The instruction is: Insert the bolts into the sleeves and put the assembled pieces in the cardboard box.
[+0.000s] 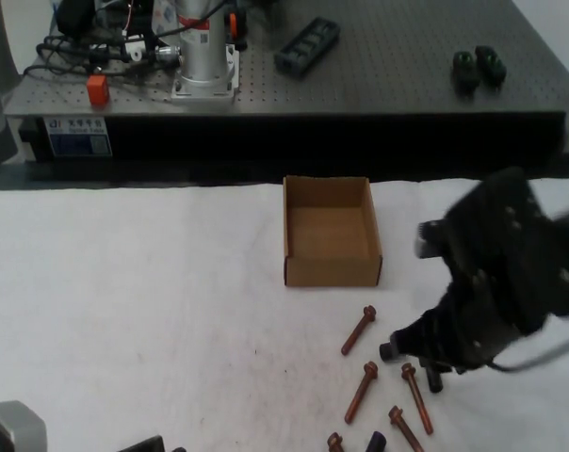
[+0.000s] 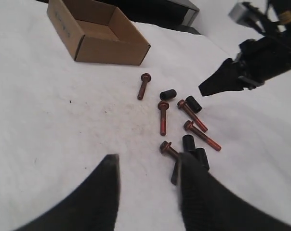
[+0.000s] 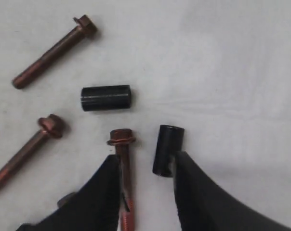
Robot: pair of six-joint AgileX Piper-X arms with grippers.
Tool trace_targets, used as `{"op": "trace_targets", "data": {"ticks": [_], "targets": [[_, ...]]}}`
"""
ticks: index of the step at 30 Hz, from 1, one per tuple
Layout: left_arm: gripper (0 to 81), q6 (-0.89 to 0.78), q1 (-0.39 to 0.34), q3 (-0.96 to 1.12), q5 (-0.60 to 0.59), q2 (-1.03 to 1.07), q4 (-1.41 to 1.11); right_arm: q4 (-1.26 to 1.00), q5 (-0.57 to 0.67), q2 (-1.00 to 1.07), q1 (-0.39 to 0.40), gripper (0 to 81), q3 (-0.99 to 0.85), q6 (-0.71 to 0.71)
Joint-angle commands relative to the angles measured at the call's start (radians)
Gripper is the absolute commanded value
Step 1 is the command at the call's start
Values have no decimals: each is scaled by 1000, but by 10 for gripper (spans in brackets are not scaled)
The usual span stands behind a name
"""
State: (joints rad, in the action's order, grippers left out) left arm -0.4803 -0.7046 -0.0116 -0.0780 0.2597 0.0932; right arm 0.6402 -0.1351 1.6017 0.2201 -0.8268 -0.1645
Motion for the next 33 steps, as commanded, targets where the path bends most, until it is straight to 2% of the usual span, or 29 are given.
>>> {"op": "trace_targets", "data": {"ticks": [1, 5, 12, 16, 20, 29, 31, 33], "targets": [[285, 12, -2, 12, -24, -5, -14, 61, -13, -11, -2, 269, -61, 8], [285, 10, -2, 12, -24, -5, -14, 109, -12, 59, -26, 269, -119, 8], [285, 10, -2, 12, -15, -5, -14, 95, 1, 86, -80, 269, -117, 22], [285, -36, -2, 12, -15, 16, -43, 73, 81, 96, -83, 269, -117, 23], [285, -23, -2, 43, -15, 114, -118, 84, 93, 114, -78, 269, -117, 23], [285, 247, -2, 341, -73, 676, -118, 99, 89, 127, -78, 262, -117, 34], [285, 292, -2, 434, -101, 842, -118, 99, 89, 127, -78, 218, -117, 56], [285, 343, -2, 545, -129, 991, -109, 94, 89, 127, -81, 134, -117, 78]]}}
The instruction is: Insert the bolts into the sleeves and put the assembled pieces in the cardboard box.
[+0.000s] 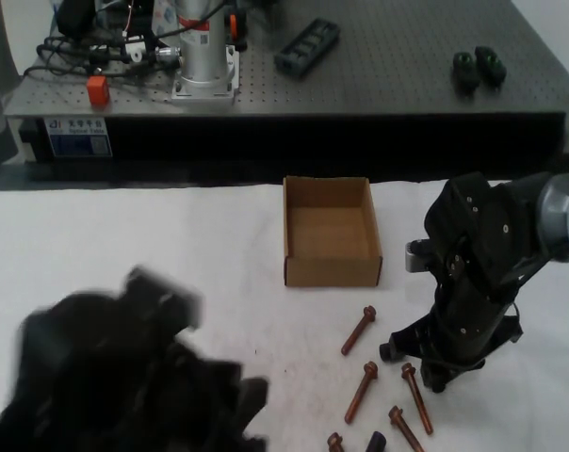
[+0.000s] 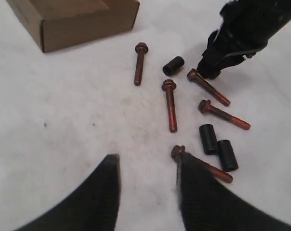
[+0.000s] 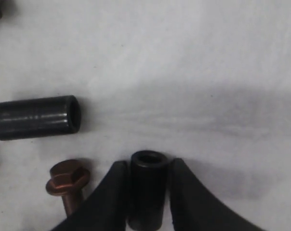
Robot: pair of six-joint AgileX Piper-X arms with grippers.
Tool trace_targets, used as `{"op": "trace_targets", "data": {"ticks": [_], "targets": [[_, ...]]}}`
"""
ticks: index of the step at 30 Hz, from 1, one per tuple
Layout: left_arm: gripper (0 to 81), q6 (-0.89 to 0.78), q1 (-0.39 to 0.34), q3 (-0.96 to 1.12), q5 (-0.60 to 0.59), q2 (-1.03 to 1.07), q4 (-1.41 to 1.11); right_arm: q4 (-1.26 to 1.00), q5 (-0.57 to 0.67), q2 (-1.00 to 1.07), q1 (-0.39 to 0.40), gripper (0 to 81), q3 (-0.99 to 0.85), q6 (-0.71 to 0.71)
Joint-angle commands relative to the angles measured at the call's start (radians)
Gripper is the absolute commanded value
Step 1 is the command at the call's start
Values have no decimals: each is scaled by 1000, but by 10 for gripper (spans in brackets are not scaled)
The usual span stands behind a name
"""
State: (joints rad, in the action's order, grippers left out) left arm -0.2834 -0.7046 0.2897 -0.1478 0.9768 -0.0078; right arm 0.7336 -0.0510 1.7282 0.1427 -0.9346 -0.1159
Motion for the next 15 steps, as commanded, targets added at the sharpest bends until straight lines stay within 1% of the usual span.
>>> {"op": "trace_targets", "data": {"ticks": [1, 3, 11, 15], "targets": [[285, 163, -2, 302, -65, 343, 8, 1, 2, 1, -4, 85, -10, 43], [285, 199, -2, 423, -66, 451, 57, 1, -1, 1, -4, 1, -10, 55], [285, 366, -2, 865, -66, 785, 367, 18, 4, -50, -9, 1, -10, 94], [285, 441, -2, 1123, -66, 943, 577, 62, 33, -132, -45, 1, -10, 110]]}}
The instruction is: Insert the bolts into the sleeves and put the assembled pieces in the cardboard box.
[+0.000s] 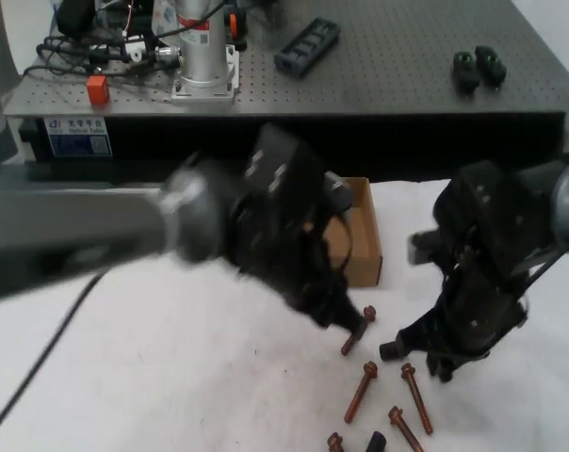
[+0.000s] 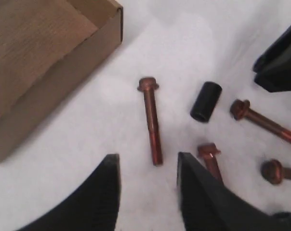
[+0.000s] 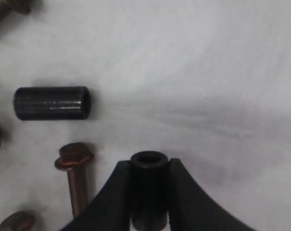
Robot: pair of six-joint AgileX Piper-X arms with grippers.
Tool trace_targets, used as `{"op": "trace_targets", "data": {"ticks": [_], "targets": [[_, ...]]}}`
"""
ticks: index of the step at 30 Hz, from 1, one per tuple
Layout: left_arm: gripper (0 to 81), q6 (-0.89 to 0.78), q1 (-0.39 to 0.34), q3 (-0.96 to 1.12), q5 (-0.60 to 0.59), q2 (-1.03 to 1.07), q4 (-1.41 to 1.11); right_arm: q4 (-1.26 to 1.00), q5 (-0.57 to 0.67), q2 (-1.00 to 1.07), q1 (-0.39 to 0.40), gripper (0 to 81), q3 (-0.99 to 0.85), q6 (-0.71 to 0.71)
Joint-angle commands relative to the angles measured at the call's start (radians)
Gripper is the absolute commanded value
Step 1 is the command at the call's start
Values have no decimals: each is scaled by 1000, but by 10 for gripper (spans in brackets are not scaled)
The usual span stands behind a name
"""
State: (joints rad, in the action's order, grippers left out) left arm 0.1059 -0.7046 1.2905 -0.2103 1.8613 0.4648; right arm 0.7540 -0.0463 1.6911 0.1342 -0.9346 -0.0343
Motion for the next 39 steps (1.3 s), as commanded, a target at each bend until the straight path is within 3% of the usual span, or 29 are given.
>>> {"op": "trace_targets", "data": {"ticks": [1, 10, 14, 22, 24, 27, 28, 34, 37, 39], "targets": [[285, 65, -2, 183, -3, 100, 152, 56, 36, -118, -49, 1, -10, 34], [285, 153, -30, 572, -3, 385, 439, 148, 70, -290, -181, 1, -10, 81], [285, 166, -54, 628, 22, 446, 461, 169, 132, -325, -217, 1, -10, 79], [278, 148, -76, 633, 56, 497, 459, 191, 131, -331, -225, 1, -10, 79], [211, 141, -81, 633, 90, 502, 461, 194, 139, -339, -225, 1, -10, 79], [1, 141, -84, 633, 95, 498, 463, 189, 164, -359, -225, 1, -10, 75], [1, 142, -83, 633, 95, 492, 459, 187, 179, -366, -225, 1, -10, 75], [7, 56, -56, 640, 85, 366, 462, 104, 333, -426, -225, 1, 52, 75], [7, -38, -1, 602, -23, 256, 455, 25, 456, -504, -215, 1, 153, 19], [7, -88, 46, 521, -84, 170, 423, -39, 606, -568, -190, 1, 231, -23]]}}
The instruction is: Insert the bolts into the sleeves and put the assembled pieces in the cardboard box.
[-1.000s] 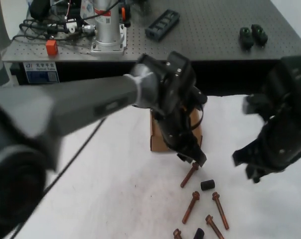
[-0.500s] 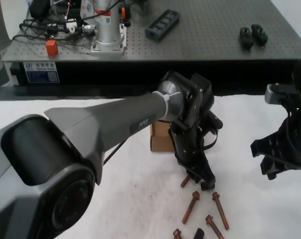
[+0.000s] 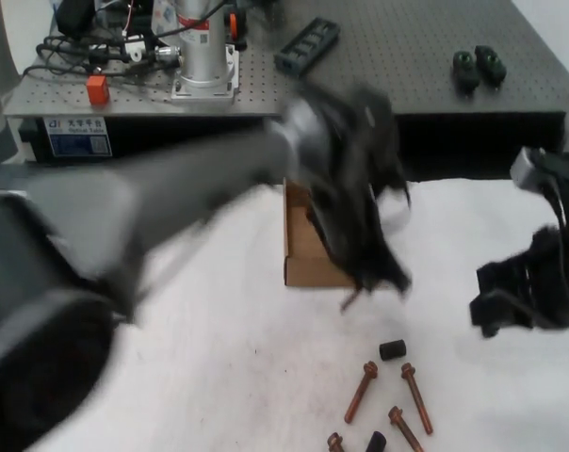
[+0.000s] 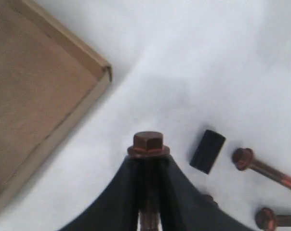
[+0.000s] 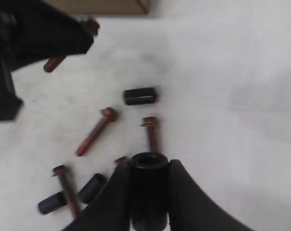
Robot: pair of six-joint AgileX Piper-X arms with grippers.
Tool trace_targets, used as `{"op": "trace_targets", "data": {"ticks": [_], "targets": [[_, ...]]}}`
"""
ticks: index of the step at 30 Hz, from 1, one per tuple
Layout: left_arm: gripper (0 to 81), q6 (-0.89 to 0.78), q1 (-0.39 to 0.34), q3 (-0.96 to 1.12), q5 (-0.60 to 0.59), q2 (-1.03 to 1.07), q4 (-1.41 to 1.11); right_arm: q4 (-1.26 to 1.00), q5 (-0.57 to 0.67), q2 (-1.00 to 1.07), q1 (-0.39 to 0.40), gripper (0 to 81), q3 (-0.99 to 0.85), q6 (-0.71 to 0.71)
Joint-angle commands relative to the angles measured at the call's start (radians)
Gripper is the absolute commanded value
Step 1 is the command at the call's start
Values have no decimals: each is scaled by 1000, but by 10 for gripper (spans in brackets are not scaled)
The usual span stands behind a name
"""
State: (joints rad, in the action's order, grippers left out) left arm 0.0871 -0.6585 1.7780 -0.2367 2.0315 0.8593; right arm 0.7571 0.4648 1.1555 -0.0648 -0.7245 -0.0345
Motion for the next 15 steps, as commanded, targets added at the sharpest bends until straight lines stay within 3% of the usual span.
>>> {"op": "trace_targets", "data": {"ticks": [1, 3, 9, 15], "targets": [[7, -87, 22, -26, -72, -53, -5, -75, 147, -57, 27, 1, 52, -44], [7, -139, 62, -158, -109, -173, -115, -166, 191, -111, 92, 1, 125, -108], [7, -421, 127, -625, -425, -515, -644, -571, 196, -152, 361, 1, 243, -294], [7, -603, 115, -875, -520, -680, -1005, -971, 111, -76, 511, 1, 239, -401]]}}
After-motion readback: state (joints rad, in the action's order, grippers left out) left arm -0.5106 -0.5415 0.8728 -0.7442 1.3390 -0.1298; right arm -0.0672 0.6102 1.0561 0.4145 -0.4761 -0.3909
